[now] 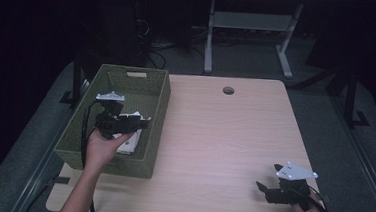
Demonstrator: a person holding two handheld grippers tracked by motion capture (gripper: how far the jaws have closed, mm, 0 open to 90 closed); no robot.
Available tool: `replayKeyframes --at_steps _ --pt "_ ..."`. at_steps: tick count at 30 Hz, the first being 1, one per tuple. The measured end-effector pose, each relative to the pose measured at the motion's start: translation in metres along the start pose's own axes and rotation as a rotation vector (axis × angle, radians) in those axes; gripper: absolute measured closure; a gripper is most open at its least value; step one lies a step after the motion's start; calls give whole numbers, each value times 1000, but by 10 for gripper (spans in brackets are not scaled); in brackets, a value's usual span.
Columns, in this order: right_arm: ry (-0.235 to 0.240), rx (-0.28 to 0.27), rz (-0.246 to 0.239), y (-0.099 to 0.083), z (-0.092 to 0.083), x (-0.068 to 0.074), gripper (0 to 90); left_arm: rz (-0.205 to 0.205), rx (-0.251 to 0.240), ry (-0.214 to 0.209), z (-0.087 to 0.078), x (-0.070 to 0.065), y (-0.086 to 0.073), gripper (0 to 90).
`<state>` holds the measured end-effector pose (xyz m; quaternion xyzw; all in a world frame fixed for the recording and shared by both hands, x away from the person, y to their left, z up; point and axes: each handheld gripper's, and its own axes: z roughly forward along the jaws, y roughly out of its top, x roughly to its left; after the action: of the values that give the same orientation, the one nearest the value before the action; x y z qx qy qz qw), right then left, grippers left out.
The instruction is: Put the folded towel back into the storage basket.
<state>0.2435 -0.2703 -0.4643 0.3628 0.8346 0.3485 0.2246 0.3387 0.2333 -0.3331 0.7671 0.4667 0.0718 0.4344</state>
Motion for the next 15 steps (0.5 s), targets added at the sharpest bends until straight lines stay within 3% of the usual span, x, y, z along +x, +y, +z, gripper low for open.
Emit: replayKeyframes --at_steps 15 --pt "-13 -9 7 0 -4 0 137 18 -25 -28 3 -17 -4 502"
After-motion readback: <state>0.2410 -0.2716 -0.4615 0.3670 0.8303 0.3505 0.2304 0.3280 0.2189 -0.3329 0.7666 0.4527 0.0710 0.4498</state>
